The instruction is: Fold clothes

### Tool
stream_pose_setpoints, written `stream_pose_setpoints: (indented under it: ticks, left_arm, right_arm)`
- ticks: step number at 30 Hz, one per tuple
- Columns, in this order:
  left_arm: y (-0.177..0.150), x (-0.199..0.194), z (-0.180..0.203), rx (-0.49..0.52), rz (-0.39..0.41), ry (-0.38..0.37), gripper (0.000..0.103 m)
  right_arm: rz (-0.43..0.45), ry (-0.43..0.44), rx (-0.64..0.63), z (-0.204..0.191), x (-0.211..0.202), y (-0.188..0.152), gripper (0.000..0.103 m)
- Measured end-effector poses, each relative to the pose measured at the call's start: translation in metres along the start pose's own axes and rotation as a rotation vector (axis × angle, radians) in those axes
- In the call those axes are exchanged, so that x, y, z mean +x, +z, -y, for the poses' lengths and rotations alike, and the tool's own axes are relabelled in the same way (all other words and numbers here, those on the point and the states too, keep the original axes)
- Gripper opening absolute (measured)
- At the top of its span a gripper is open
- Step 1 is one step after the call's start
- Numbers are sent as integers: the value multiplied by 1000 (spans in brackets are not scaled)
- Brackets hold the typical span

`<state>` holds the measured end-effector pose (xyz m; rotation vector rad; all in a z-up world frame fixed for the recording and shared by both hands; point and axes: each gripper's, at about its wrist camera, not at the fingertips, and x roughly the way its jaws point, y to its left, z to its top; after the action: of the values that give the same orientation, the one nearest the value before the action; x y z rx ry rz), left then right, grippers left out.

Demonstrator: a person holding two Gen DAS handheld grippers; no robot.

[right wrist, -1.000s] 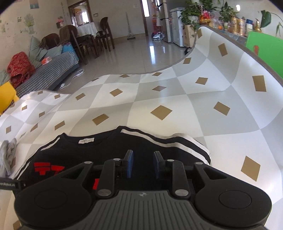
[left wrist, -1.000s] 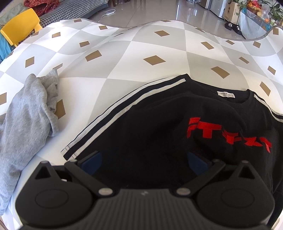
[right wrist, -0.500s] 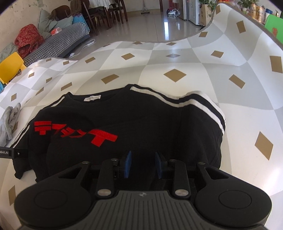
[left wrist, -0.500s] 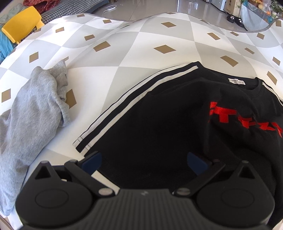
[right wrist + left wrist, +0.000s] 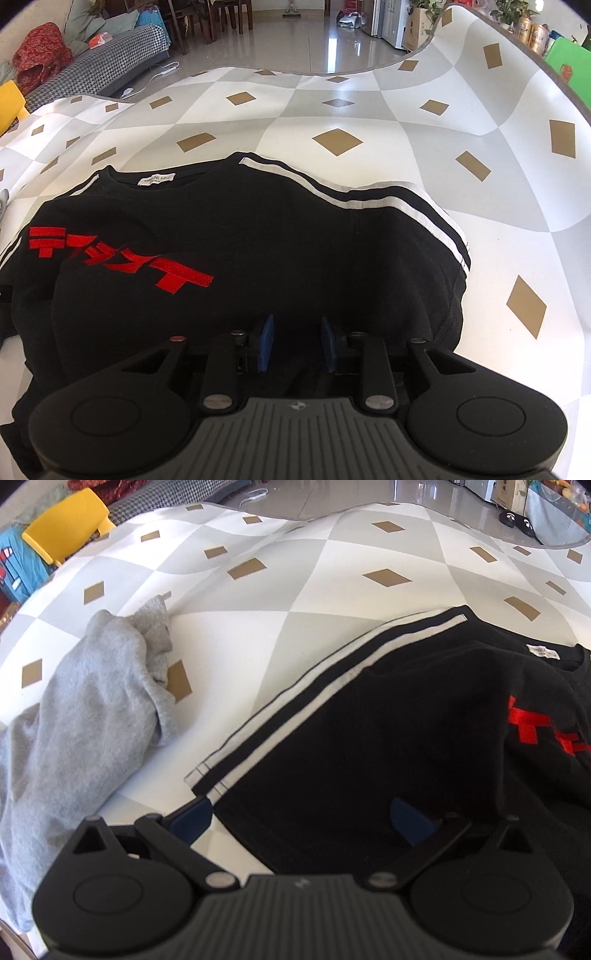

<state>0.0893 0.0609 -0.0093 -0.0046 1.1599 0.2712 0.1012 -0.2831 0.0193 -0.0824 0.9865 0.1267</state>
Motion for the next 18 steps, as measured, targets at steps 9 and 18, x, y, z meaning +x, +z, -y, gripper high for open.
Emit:
stream_pose_setpoints:
  ticks: [9, 18]
  left_arm:
    - [7, 1, -5, 2, 21, 94, 103]
    - [4, -41, 8, 43, 116, -25, 103]
  right_arm:
    - [111, 123, -55, -14, -49, 3, 29]
    - [120, 337, -235, -68, -85, -26, 31]
